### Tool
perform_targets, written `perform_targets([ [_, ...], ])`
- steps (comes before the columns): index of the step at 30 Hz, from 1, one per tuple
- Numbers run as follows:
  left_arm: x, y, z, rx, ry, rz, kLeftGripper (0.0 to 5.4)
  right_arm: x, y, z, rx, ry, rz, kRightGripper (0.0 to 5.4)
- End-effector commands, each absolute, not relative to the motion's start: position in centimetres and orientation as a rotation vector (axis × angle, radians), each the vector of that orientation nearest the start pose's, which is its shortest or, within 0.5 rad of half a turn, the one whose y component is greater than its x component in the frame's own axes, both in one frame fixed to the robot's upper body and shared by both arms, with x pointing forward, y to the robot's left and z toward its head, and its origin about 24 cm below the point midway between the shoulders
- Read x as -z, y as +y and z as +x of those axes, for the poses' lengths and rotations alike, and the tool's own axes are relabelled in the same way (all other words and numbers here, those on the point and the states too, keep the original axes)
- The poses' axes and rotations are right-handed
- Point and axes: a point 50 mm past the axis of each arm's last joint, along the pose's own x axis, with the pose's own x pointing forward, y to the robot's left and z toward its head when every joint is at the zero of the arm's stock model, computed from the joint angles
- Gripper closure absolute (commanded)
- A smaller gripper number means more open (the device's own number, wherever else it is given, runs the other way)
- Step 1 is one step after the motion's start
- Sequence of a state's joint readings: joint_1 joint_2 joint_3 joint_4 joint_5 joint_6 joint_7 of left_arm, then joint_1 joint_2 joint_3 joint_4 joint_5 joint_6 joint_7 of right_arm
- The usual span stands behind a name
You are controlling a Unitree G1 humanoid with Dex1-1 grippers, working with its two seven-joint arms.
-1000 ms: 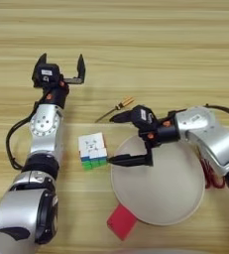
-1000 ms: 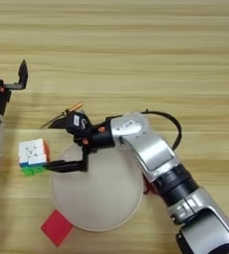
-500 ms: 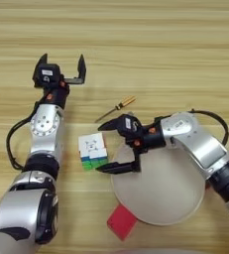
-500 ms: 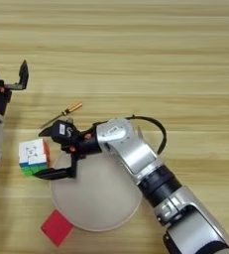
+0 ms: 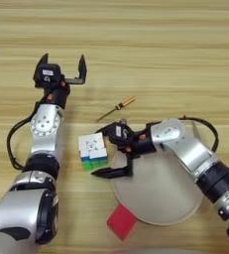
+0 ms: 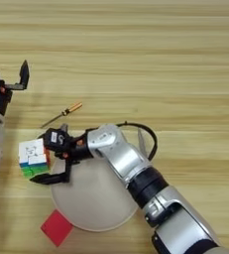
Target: Move the objects on the table
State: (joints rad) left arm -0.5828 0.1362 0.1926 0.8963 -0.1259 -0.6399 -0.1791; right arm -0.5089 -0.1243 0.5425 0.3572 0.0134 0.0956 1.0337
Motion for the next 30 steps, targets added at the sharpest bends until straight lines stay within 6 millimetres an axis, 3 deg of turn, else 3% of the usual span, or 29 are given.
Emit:
perform_targets([
  [1,-7.6,18.2,34.5,0.049,-0.340,-0.025,0.00,-5.8,-0.4,26.7,-1.608,0.164,-0.391,0.21],
  [18,-7.7,18.1,34.5,0.051,-0.339,-0.023,0.00,-6.7,0.1,27.4,-1.570,0.122,-0.348,2.06],
  [25,-7.6,18.1,34.5,0.052,-0.338,-0.023,0.00,-7.2,0.0,27.6,-1.558,0.101,-0.324,2.08],
  [30,-7.6,18.2,34.6,0.052,-0.338,-0.022,0.00,-8.7,-0.4,27.8,-1.549,0.050,-0.310,2.08],
])
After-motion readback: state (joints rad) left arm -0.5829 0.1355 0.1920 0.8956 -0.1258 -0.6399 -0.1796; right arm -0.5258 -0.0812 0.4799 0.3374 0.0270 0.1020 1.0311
